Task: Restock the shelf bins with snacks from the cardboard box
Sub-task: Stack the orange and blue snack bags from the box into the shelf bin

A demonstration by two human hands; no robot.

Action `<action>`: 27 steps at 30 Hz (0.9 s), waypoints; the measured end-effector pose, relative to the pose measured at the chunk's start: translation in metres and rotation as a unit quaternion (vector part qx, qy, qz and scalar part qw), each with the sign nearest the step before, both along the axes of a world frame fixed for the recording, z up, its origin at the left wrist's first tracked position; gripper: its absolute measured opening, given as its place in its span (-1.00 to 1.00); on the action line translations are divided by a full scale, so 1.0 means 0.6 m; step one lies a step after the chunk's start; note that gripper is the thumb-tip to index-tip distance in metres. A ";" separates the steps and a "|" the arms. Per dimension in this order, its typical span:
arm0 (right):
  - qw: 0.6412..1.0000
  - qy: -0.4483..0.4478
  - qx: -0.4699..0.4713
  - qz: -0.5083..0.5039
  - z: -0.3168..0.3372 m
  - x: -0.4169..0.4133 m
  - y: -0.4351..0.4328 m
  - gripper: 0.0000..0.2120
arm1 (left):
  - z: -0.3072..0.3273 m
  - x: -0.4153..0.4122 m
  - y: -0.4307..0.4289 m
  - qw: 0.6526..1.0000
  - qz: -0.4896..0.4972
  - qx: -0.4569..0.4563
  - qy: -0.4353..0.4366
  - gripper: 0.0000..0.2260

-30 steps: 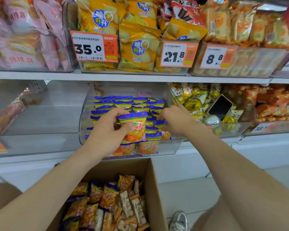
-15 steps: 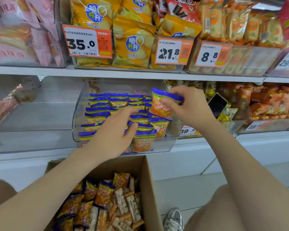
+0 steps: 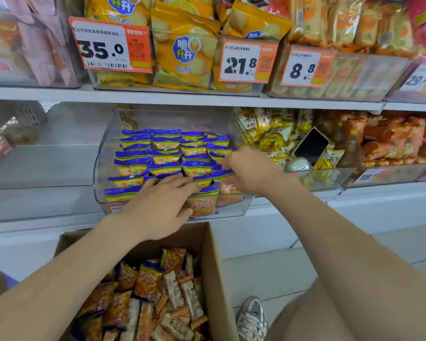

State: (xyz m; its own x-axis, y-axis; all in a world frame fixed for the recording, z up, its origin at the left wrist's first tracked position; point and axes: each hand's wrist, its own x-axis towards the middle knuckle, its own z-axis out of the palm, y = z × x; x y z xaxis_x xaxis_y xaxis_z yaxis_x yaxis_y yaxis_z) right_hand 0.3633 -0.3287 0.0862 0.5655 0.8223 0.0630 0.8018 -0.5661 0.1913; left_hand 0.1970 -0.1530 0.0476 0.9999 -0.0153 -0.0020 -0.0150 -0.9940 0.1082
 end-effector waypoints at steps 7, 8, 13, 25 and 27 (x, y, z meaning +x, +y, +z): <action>0.997 0.067 0.024 -0.022 -0.002 0.012 -0.003 -0.69 | -0.011 -0.010 0.008 0.999 -0.011 -0.028 -0.013 -0.43; 0.993 0.079 0.090 -0.021 0.007 0.011 -0.011 -0.66 | -0.011 -0.015 0.007 0.999 -0.013 -0.033 -0.029 -0.44; 0.905 0.231 0.354 0.052 0.028 -0.108 -0.041 -0.96 | -0.009 -0.055 -0.002 0.980 -0.011 -0.056 -0.192 -0.79; 0.898 0.362 -0.223 0.112 -0.236 -0.296 0.010 -0.78 | -0.247 -0.179 -0.010 0.889 -0.002 -0.036 0.457 -0.70; 0.879 0.385 -0.257 0.116 -0.288 -0.323 0.011 -0.81 | -0.281 -0.198 -0.006 0.871 -0.002 -0.050 0.489 -0.64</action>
